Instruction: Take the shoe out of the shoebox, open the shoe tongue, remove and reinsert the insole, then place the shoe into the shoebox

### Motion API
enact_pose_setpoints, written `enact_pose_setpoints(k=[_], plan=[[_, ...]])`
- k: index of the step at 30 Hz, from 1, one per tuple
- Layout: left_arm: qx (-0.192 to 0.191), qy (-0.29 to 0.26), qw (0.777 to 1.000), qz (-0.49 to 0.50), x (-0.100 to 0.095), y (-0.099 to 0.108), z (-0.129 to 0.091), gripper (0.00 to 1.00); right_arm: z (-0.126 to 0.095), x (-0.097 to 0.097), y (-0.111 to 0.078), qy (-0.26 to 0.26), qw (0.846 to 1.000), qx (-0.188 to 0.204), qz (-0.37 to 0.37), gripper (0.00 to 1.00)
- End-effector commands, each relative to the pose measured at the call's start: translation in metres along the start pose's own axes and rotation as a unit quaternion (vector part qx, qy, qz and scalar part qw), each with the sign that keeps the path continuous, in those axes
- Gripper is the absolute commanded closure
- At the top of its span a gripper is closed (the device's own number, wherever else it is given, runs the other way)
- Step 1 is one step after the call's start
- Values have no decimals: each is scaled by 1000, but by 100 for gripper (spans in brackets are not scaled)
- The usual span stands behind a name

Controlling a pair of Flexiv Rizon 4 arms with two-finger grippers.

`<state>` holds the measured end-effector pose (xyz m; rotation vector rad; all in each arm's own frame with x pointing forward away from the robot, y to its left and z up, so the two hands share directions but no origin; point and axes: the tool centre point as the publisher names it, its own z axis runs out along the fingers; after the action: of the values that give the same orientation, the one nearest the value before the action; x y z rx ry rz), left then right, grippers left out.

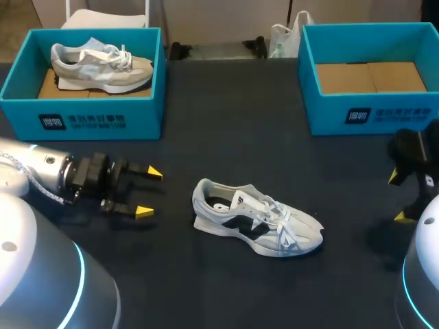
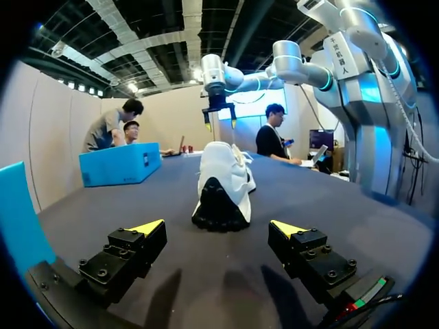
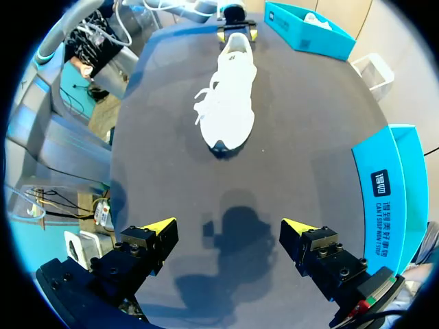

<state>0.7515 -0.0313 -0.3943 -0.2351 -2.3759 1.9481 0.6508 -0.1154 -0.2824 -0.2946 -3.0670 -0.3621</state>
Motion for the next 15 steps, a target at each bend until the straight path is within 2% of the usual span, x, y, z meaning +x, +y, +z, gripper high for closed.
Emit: enact_pose_setpoints(k=[1,15], plan=[[-10,-11,1000,7,10,-3,8,0,1,1,0,-1,1000,1,1,0],[-14,-6,1000,-3,9,3,26,0,1,1,0,-1,1000,1,1,0]])
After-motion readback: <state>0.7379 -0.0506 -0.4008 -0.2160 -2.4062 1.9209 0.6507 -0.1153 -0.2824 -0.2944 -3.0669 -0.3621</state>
